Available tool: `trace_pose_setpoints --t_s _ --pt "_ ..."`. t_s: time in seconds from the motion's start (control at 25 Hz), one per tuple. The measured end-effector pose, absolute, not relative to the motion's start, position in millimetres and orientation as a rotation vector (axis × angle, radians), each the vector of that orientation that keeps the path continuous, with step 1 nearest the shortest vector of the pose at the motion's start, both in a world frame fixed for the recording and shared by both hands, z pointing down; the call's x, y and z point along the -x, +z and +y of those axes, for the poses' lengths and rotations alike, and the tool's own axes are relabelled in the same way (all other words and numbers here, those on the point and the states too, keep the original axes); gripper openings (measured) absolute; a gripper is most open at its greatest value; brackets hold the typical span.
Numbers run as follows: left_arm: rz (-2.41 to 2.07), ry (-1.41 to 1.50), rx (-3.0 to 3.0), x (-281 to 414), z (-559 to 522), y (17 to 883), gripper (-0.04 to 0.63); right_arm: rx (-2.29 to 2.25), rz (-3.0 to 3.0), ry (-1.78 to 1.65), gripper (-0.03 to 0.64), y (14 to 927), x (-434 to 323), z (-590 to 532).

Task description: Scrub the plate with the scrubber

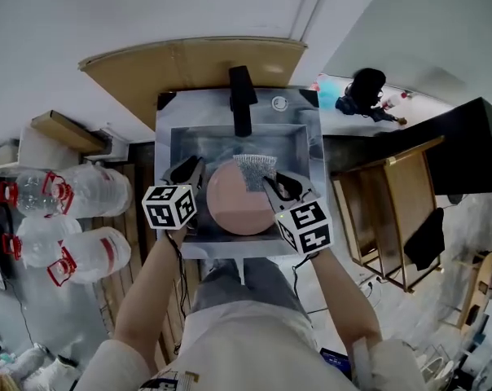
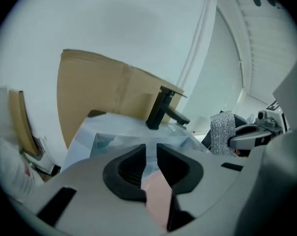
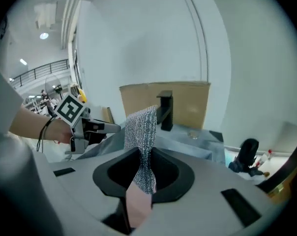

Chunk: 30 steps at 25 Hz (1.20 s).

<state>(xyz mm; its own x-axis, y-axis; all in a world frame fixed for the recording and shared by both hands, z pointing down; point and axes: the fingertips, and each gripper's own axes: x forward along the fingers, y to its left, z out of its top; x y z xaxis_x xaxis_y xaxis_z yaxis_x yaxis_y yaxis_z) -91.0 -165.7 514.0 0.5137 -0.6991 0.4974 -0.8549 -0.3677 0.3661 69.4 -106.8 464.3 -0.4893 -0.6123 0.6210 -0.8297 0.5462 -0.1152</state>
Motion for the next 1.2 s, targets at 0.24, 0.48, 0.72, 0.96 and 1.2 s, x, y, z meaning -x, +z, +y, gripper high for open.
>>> trace_pose_setpoints --t_s 0.24,0.48,0.72,0.96,1.2 --pt "-1.316 0.314 -2.397 87 -171 418 0.069 -1.288 -2.411 0.466 0.103 377 -66 -107" --pt "-1.358 0.309 -2.627 79 -157 336 0.052 -1.393 -2.548 0.316 0.103 288 -62 -100" --pt "-1.399 0.242 -2.79 76 -138 260 0.051 -1.487 -2.674 0.144 0.103 207 -62 -90" --pt "-1.479 0.148 -2.93 81 -118 198 0.035 -1.583 -2.731 0.003 0.104 160 -66 -74" --pt "-1.494 0.117 -2.981 75 -94 158 0.031 -1.599 -2.769 -0.089 0.104 134 -64 -55"
